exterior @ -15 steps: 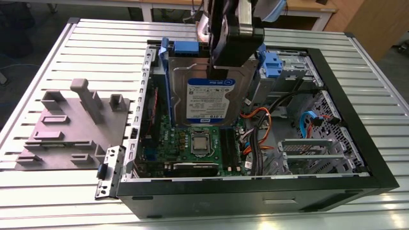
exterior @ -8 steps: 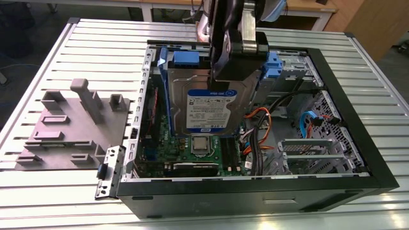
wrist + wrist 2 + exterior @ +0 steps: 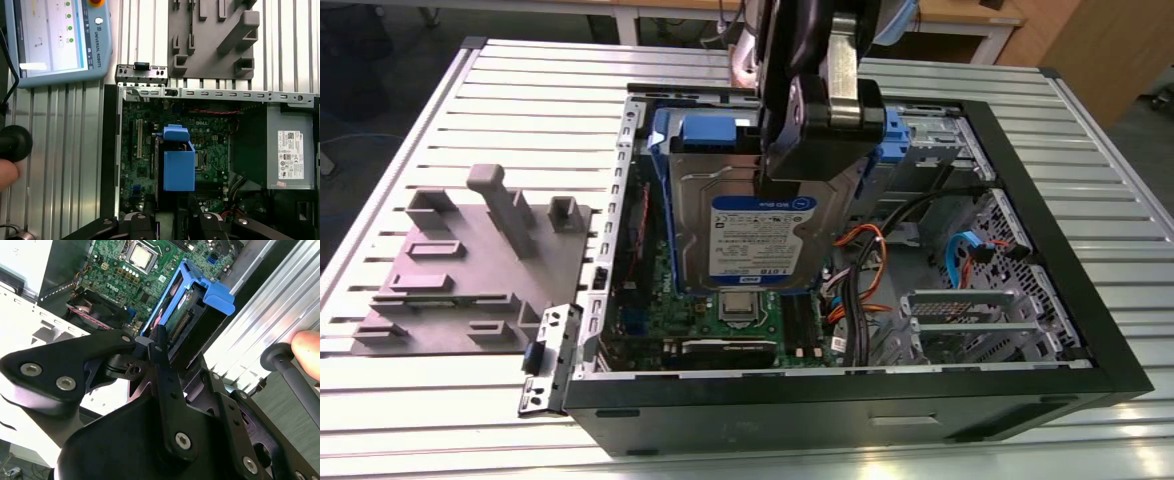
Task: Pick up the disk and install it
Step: 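Pick up the disk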
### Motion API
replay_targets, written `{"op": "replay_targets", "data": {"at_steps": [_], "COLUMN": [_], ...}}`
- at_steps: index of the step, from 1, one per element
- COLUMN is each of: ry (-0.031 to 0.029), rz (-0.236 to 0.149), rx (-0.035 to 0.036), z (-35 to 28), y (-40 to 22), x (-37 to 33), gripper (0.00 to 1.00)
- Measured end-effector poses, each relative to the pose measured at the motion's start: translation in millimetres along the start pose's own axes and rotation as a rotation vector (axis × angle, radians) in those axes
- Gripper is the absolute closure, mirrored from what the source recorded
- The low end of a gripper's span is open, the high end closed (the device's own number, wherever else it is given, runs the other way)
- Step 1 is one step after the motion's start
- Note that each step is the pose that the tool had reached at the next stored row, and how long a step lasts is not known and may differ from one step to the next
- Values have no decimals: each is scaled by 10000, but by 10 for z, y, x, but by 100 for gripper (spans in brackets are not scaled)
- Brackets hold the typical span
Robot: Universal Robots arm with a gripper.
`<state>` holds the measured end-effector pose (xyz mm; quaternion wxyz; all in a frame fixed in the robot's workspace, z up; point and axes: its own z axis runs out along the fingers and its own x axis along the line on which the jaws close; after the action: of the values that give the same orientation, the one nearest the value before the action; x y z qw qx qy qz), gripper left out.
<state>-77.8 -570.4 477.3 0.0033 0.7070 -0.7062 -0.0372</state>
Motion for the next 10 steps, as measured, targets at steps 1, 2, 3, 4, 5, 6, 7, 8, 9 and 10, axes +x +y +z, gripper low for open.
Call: {"op": "replay_targets", "data": {"at_steps": [1, 2, 3, 4, 5, 6, 7, 8, 9, 10], "ry": [0, 0, 1, 0, 0, 1, 0, 0, 0, 0], "rz": [0, 0, 0, 0, 0, 0, 0, 0, 0, -2], "rx": [0, 0, 0, 0, 0, 0, 0, 0, 0, 0], "z": [0, 0, 0, 0, 0, 0, 0, 0, 0, 0], "y": [0, 0, 0, 0, 0, 0, 0, 0, -1, -6], "x": [0, 0, 0, 0, 1, 1, 1, 1, 1, 2], "gripper": [65, 65, 65, 65, 65, 65, 65, 65, 65, 65]}}
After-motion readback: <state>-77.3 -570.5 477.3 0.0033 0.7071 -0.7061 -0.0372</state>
